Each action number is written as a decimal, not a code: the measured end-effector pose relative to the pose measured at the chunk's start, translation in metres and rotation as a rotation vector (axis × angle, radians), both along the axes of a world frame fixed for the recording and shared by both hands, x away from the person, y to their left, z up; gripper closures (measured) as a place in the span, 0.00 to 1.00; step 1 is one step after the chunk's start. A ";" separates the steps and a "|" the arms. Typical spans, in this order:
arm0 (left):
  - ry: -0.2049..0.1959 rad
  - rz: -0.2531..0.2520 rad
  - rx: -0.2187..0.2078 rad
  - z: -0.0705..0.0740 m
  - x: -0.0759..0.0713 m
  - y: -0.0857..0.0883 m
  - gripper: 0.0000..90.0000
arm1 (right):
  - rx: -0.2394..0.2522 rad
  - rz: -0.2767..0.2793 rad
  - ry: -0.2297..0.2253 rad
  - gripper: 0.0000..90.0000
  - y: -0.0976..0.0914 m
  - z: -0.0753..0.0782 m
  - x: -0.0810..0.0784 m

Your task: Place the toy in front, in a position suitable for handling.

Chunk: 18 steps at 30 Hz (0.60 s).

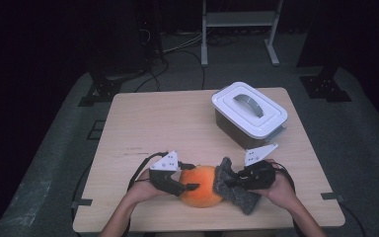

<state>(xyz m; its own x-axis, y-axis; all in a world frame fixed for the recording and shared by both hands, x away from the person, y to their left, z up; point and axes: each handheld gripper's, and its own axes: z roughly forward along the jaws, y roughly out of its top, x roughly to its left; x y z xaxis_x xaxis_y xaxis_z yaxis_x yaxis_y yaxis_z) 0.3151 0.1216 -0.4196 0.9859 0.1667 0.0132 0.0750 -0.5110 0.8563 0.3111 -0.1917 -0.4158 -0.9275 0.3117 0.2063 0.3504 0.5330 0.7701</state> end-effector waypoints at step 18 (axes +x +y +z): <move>0.029 -0.023 -0.024 -0.006 0.003 0.011 0.41 | -0.001 -0.007 -0.042 0.87 0.017 0.013 0.009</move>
<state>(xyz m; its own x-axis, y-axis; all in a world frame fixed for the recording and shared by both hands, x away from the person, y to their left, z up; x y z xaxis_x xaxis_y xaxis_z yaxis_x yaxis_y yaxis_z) 0.3180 0.1325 -0.4260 0.9894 0.1441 -0.0195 0.0887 -0.4917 0.8662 0.3203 -0.1743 -0.4028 -0.9329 0.3188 0.1672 0.3220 0.5312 0.7837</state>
